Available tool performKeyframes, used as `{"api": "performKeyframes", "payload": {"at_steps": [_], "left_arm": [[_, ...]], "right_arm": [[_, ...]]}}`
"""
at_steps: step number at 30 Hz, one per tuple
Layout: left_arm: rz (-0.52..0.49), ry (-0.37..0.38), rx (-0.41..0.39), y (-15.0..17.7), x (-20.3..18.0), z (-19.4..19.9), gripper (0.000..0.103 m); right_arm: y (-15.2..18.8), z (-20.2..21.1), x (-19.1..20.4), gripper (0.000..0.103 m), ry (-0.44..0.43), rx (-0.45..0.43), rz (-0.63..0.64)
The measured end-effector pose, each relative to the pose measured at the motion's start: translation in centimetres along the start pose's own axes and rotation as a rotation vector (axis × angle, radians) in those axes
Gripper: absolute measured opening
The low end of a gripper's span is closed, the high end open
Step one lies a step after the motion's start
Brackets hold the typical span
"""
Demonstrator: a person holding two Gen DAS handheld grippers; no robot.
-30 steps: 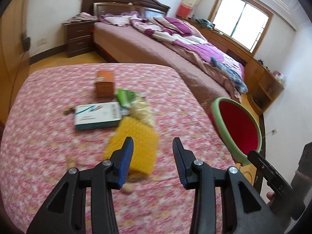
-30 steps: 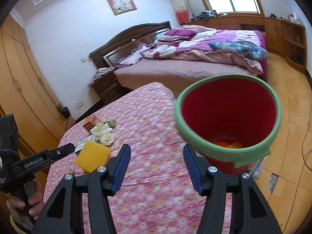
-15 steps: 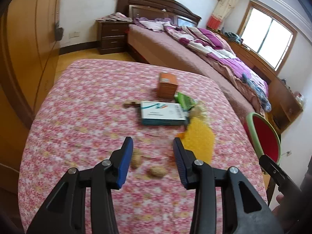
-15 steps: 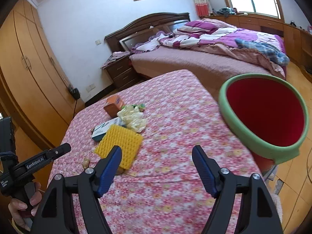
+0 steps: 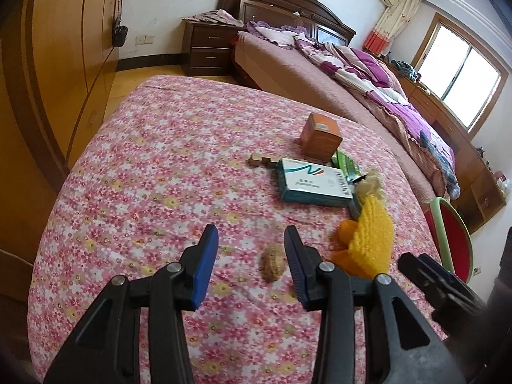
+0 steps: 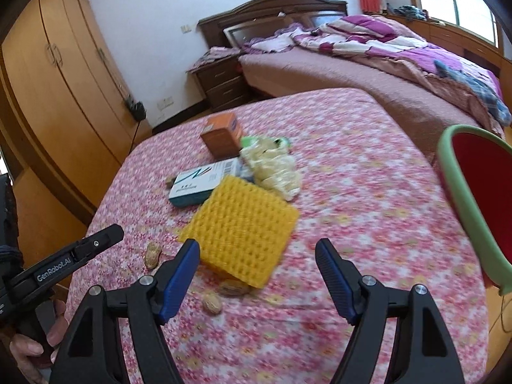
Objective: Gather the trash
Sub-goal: 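Grasp and lift another yellow foam net with the right tool while the left tool approaches the peanuts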
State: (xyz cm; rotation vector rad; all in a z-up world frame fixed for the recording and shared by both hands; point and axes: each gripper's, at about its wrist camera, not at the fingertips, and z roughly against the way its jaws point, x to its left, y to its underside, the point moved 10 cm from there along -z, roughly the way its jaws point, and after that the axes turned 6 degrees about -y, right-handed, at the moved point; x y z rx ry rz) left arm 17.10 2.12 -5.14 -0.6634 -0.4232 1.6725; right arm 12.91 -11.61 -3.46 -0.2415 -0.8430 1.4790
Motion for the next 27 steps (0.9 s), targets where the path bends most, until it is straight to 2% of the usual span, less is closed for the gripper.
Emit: {"api": "performKeyframes", "payload": {"at_steps": [7, 9, 12, 15, 20, 27], "left_arm": [[0.020, 0.000, 0.020, 0.3, 0.8, -0.9, 0.049], [0.023, 0.004, 0.025, 0.4, 0.8, -1.1, 0.049], [0.028, 0.009, 0.033, 0.5, 0.8, -1.3, 0.049], [0.033, 0.013, 0.038, 0.6, 0.8, -1.5, 0.049], [0.027, 0.024, 0.046, 0.9, 0.4, -1.7, 0.049], [0.010, 0.047, 0.047, 1.2, -0.9, -1.5, 0.049]], "right_arm": [[0.4, -2.4, 0.9, 0.075, 0.036, 0.038, 0.066], [0.4, -2.7, 0.9, 0.060, 0.058, 0.043, 0.090], [0.6, -3.1, 1.1, 0.049, 0.062, 0.058, 0.125], [0.8, -2.9, 1.3, 0.030, 0.061, 0.053, 0.150], [0.2, -1.4, 1.1, 0.023, 0.043, 0.008, 0.134], [-0.6, 2.5, 0.3, 0.022, 0.026, -0.076, 0.106]]}}
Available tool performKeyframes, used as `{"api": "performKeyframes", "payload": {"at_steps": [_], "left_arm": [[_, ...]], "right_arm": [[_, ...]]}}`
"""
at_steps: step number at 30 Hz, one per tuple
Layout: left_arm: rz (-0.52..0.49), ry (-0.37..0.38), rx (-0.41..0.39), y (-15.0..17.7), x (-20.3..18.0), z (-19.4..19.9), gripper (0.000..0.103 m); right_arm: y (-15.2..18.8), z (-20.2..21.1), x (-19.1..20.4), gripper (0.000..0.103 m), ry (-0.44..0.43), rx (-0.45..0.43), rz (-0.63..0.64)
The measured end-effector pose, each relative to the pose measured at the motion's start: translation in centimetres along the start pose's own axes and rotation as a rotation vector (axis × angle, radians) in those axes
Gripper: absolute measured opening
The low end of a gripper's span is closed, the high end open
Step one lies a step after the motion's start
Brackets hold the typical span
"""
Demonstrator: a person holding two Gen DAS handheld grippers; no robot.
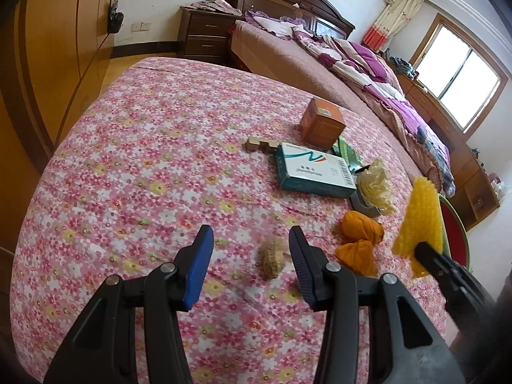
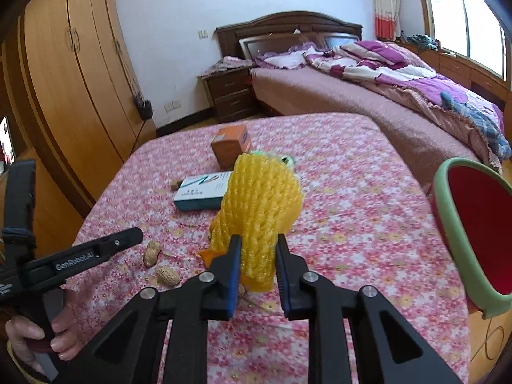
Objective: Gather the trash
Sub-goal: 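Grasp and lift another yellow foam net with the right tool while the left tool approaches the peanuts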
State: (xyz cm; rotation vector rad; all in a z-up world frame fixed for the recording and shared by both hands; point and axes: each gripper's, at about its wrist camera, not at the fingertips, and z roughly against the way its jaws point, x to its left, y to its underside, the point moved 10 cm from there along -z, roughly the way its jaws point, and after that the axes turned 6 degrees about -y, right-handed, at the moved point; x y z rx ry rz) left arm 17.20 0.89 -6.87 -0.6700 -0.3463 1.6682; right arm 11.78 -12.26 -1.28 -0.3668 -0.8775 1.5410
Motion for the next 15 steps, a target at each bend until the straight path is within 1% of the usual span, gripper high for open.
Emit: {"api": "performKeyframes", "payload": {"at_steps": [5, 6, 8, 15], "left_arm": [[-0.032, 0.027, 0.002, 0.4, -1.7, 0.2, 0.049], [-0.041, 0.031, 0.003, 0.4, -2.0, 0.2, 0.051], [-0.062, 0.038, 0.003, 0.6, -2.9, 0.3, 0.055], [-0.124, 0.070, 0.031, 1.3, -6.2, -0.1, 0.056]], "right_arm": [[0.1, 1.8, -1.3, 0.022, 0.010, -0.029, -0.037], [0.3, 2.2, -1.8, 0.022, 0.015, -0.032, -0.049], [0.6, 2.5, -2.4, 0.022, 0.019, -0.031, -0.067], [1.9, 3.3, -4.7, 0.022, 0.030, -0.026, -0.129]]}}
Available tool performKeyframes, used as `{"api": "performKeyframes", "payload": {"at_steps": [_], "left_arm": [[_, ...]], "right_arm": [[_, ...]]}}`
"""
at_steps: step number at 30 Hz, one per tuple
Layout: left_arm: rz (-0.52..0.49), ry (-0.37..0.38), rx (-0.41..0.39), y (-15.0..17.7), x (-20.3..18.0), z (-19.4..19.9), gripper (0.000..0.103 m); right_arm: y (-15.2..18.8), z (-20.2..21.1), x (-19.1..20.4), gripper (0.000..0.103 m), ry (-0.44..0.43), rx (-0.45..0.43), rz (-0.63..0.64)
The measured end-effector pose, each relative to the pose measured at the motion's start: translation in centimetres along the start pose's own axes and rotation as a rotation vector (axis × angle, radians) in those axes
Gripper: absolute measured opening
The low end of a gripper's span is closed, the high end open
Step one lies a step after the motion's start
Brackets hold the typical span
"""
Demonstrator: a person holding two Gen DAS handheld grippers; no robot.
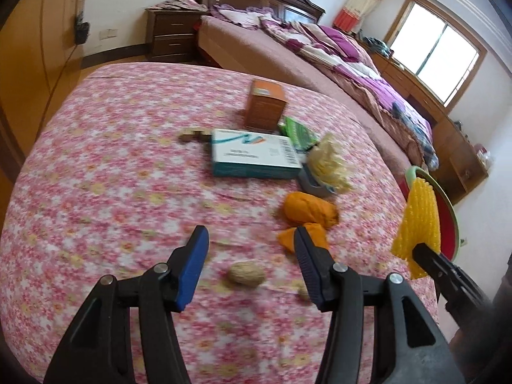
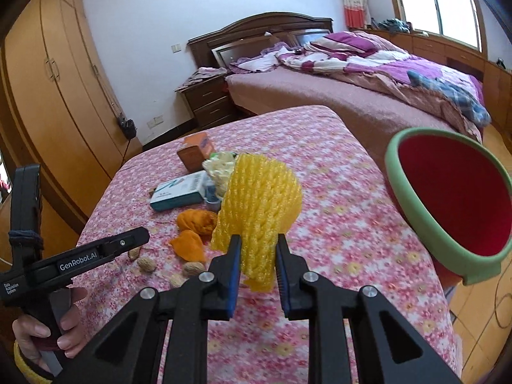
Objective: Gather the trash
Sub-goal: 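Grasp and lift another yellow foam net with the right tool while the left tool approaches the peanuts, then grasp the orange mesh net with the left tool while the right tool holds the yellow net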
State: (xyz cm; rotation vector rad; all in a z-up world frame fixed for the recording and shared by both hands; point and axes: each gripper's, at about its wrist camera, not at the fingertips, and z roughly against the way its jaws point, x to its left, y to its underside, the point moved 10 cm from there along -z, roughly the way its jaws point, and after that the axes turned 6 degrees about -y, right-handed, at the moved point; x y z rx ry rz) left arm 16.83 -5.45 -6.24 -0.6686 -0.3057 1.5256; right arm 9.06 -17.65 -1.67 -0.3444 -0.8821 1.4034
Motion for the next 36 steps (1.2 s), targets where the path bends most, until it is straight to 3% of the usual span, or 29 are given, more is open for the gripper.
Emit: {"api": "performKeyframes", "payload": {"at_steps": [10, 14, 21, 24, 27, 36], "left_arm": [[-0.159, 0.031, 0.045, -0.1, -6.0, -2.4, 0.056], [-0.213, 0.007, 0.066, -0.5, -7.1, -3.9, 0.056], [-0.205, -0.033, 0.095, -0.4, -6.9, -6.1, 0.056], [-0.179, -0.048, 0.075, -0.6, -6.4, -6.1, 0.049], [-0.158, -0.042, 0.067, -0.8, -6.0, -5.9, 0.026], [-0.134, 0.043, 0.035, -0.2, -5.6, -2.5, 0.018]], "right_arm": [[0.9, 0.3, -2.8, 0.022, -0.004, 0.002, -0.069], [1.0, 0.4, -3.8, 0.023, -0.003, 0.000, -0.089], [1.0, 0.5, -5.2, 0.023, 0.003, -0.008, -0.126], [1.0, 0.7, -5.5, 0.023, 0.000, -0.011, -0.139], [1.0, 1.0, -5.8, 0.023, -0.002, -0.017, -0.147], [0.9, 2.6, -5.7, 0.023, -0.011, -0.052, -0.156]]}}
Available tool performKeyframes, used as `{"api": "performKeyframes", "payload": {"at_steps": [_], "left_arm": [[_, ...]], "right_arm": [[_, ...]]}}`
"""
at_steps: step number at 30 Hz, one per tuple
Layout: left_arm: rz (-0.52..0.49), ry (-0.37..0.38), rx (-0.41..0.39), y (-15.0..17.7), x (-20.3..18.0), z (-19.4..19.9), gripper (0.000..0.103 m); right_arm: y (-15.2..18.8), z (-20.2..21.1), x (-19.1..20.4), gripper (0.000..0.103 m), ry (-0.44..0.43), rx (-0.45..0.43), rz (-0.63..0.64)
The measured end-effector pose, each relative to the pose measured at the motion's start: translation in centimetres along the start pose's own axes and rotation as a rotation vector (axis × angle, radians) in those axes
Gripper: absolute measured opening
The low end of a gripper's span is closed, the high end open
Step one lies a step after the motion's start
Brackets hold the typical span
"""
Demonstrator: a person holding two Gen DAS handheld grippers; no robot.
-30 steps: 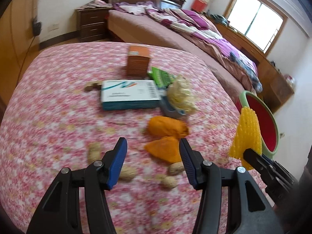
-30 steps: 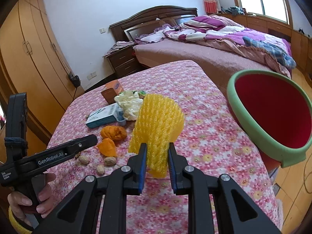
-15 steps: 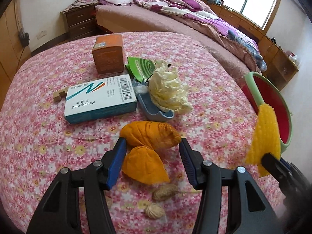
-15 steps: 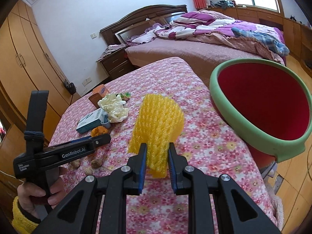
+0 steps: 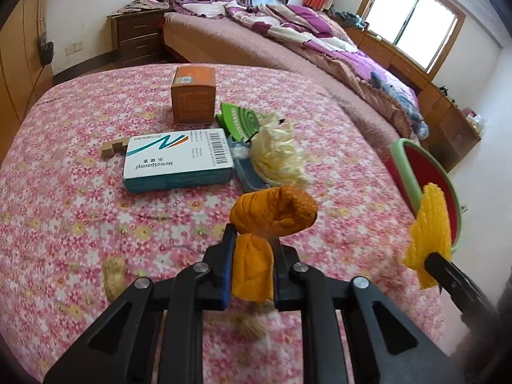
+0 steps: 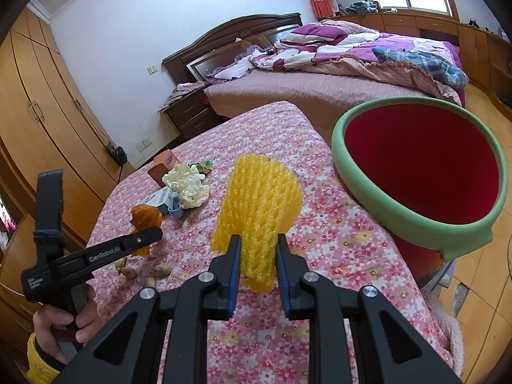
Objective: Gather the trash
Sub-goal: 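Grasp the orange mesh net with the left tool while the right tool holds the yellow net, then carry both nets over the red bucket and open both tools to drop them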
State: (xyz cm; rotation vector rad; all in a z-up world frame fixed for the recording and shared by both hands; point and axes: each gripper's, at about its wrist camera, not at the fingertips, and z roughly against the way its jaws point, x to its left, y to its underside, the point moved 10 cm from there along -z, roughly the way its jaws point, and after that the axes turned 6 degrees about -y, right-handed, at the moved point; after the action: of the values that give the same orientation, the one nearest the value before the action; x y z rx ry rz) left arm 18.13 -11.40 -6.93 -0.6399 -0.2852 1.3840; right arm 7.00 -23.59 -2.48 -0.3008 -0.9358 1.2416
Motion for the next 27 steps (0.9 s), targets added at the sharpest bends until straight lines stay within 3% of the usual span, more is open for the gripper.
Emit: {"api": "performKeyframes", "payload": {"at_steps": [14, 27], "left_arm": [[-0.071, 0.140, -0.073, -0.7, -5.3, 7.2, 0.018], [-0.188, 0.220, -0.057, -2.2, -14.5, 6.6, 0.018]], "right_arm": [[-1.8, 5.1, -0.9, 0.023, 0.007, -0.118, -0.012], [-4.6, 9.9, -7.6, 0.023, 0.110, -0.223, -0.080]]}}
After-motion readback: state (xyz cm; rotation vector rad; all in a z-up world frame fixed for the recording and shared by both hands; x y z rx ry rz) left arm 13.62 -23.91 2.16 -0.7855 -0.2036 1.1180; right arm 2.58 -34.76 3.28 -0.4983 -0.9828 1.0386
